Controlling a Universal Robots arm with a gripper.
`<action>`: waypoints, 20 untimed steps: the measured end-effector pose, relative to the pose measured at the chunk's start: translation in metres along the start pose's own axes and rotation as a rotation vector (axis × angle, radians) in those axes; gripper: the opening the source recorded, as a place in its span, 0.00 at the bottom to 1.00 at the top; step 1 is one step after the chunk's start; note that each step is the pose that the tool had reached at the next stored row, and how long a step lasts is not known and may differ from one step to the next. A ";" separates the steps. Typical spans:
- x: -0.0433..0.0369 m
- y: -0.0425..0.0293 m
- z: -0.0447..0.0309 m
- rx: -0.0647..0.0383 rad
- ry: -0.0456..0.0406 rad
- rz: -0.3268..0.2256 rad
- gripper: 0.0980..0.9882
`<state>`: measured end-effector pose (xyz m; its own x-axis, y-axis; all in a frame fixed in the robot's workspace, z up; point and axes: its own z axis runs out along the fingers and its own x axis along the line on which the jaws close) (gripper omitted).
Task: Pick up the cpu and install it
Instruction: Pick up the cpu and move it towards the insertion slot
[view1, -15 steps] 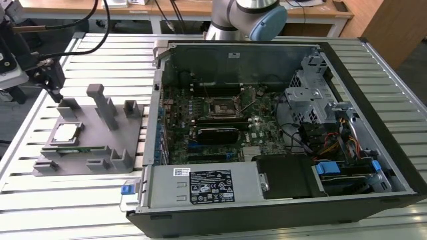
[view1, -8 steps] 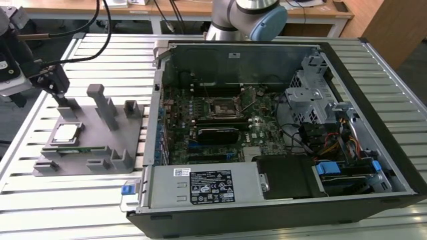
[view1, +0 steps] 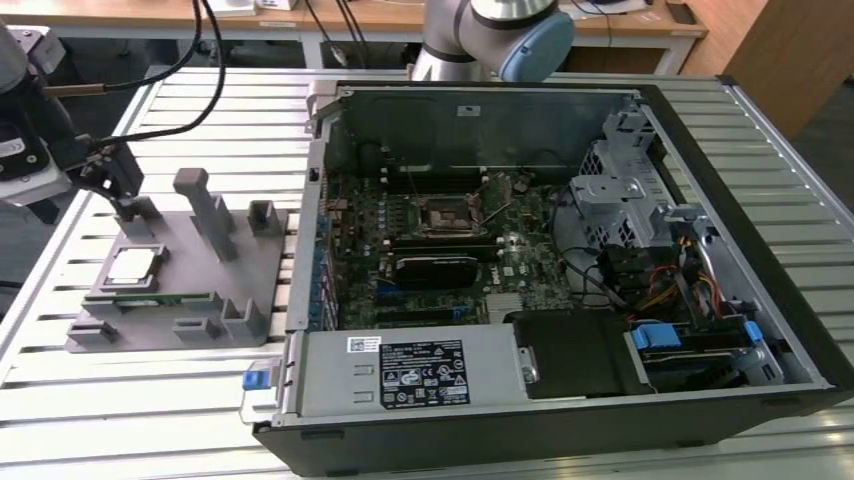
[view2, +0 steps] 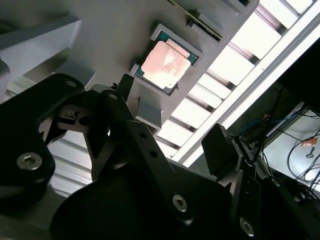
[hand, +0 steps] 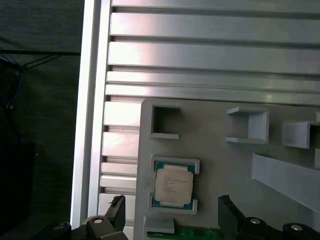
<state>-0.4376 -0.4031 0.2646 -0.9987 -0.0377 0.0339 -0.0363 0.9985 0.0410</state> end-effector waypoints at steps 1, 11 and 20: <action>0.0000 -0.0001 0.0018 0.000 0.0000 0.000 0.81; -0.0002 -0.0009 0.0198 0.000 0.0000 0.001 0.81; -0.0004 -0.0022 0.0316 0.000 0.0000 0.001 0.81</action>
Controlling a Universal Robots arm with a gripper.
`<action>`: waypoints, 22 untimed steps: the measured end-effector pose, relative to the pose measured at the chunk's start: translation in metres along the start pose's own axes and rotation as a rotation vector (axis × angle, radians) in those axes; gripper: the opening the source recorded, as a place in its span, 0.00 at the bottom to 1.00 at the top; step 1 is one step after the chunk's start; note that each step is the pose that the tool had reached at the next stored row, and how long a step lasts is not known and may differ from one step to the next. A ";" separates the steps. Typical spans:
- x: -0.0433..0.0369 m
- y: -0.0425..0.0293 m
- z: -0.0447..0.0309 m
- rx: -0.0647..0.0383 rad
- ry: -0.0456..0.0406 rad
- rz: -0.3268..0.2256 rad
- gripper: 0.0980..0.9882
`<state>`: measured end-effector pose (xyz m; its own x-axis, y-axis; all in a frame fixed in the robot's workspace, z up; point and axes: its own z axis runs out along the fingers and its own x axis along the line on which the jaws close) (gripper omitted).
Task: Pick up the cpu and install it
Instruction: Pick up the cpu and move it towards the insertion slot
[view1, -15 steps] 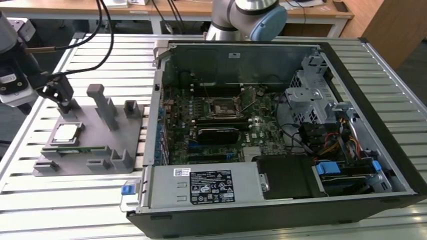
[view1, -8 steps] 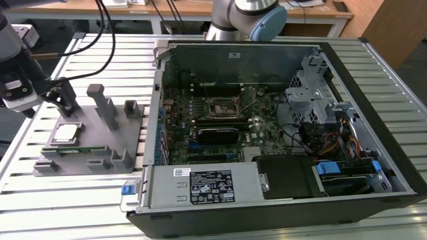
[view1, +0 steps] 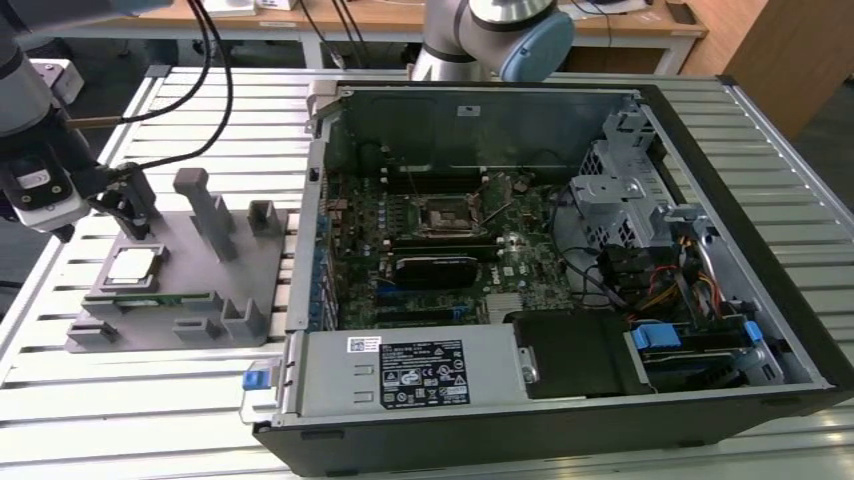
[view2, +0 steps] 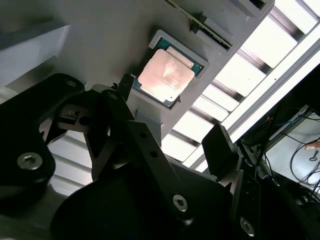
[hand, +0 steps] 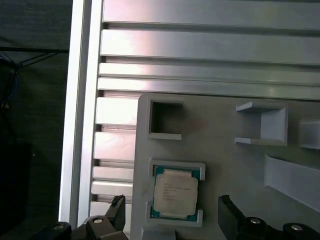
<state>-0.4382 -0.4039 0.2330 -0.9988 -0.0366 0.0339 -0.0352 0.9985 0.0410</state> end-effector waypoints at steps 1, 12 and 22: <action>-0.0001 -0.0003 0.0017 0.000 0.0000 0.000 0.81; -0.0008 -0.0019 0.0220 0.000 0.0000 0.000 0.81; -0.0020 -0.0027 0.0398 0.000 0.0000 0.000 0.81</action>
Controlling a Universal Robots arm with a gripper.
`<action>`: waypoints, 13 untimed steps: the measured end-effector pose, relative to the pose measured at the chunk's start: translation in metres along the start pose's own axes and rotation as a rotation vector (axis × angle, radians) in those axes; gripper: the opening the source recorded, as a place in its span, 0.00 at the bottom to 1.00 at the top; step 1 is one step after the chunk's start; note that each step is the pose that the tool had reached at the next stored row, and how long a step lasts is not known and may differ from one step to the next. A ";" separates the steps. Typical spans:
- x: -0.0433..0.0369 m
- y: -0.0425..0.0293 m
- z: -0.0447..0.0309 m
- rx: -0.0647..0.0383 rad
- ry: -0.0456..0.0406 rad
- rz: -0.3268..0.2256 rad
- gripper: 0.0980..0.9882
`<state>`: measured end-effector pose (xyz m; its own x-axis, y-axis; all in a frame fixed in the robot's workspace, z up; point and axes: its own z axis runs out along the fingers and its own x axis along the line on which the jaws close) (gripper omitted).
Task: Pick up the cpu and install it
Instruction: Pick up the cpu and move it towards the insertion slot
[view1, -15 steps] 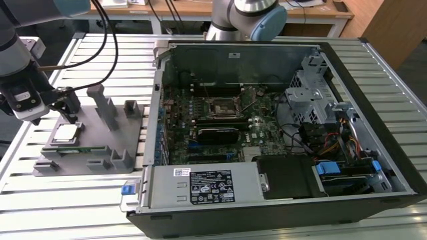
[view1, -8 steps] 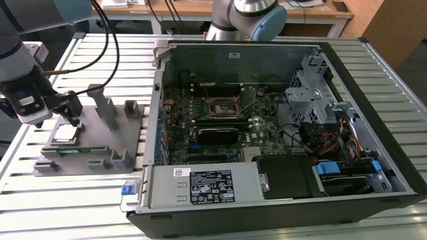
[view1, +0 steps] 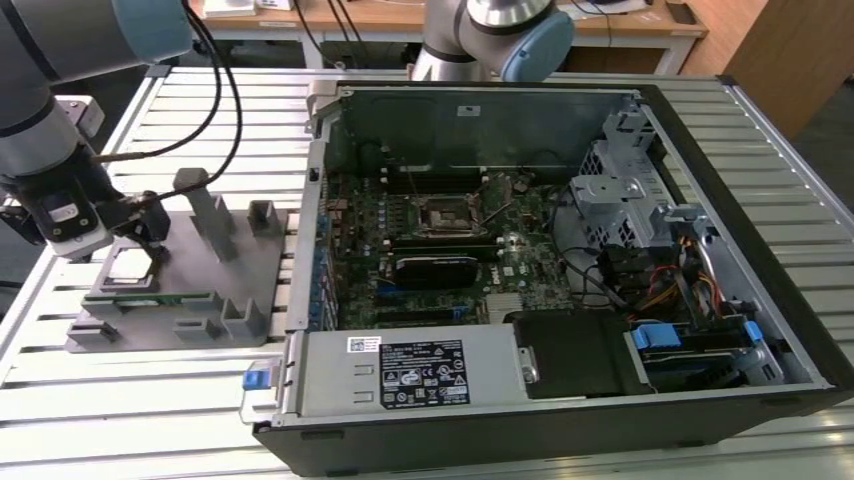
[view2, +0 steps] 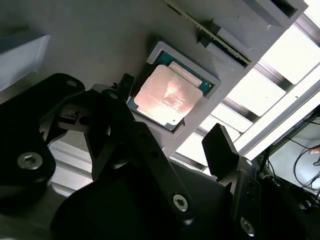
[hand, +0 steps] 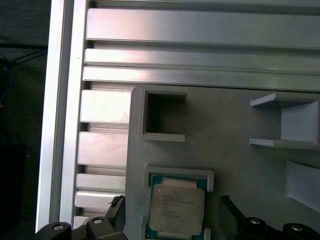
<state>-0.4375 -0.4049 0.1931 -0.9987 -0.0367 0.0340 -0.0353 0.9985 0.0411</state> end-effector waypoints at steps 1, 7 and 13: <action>-0.0002 -0.0001 0.0020 0.000 -0.0001 0.000 0.81; -0.0010 -0.0003 0.0097 0.000 -0.0001 0.000 0.80; -0.0013 -0.0001 0.0105 0.000 -0.0004 0.006 0.70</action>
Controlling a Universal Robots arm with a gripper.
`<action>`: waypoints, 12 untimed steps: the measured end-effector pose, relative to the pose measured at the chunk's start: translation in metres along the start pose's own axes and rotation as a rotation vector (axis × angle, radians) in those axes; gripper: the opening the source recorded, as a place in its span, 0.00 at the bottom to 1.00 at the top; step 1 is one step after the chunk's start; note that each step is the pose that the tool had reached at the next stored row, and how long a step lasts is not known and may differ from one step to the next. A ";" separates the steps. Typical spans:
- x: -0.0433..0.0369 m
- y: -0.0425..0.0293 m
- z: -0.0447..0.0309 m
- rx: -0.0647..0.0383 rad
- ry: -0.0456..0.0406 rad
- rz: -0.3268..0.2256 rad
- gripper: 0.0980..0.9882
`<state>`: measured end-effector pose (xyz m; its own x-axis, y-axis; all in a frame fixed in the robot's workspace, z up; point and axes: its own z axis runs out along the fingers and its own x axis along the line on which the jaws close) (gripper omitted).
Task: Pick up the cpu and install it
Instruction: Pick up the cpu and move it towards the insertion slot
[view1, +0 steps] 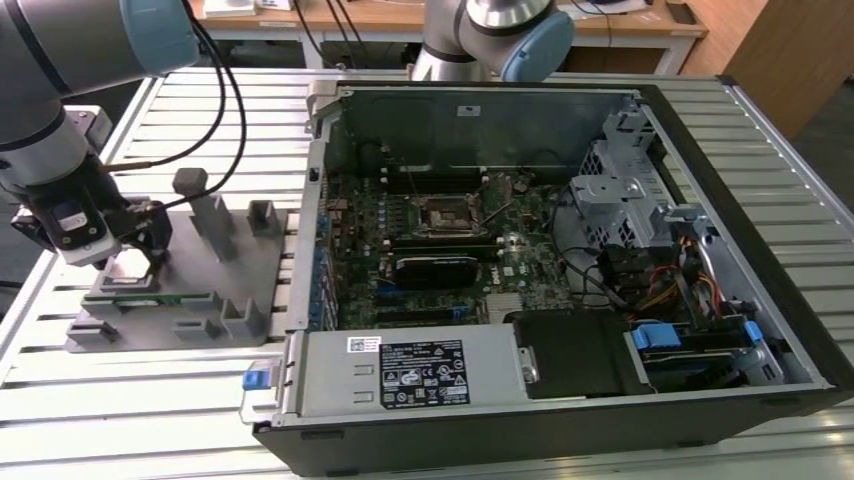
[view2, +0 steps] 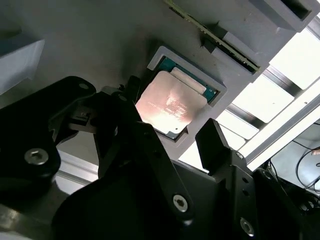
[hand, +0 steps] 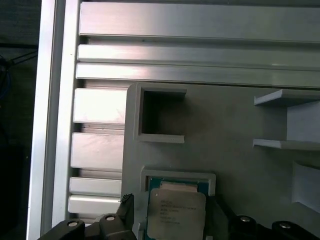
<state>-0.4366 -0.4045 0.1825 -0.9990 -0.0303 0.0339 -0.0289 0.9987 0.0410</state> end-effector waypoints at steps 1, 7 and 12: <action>-0.0001 0.0000 0.0000 0.000 0.0000 0.000 0.70; -0.0005 -0.0014 0.0000 0.004 0.0001 0.000 0.63; -0.0006 -0.0054 -0.0001 0.011 0.0002 0.002 0.63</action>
<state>-0.4359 -0.4099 0.1823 -0.9990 -0.0280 0.0341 -0.0270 0.9992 0.0298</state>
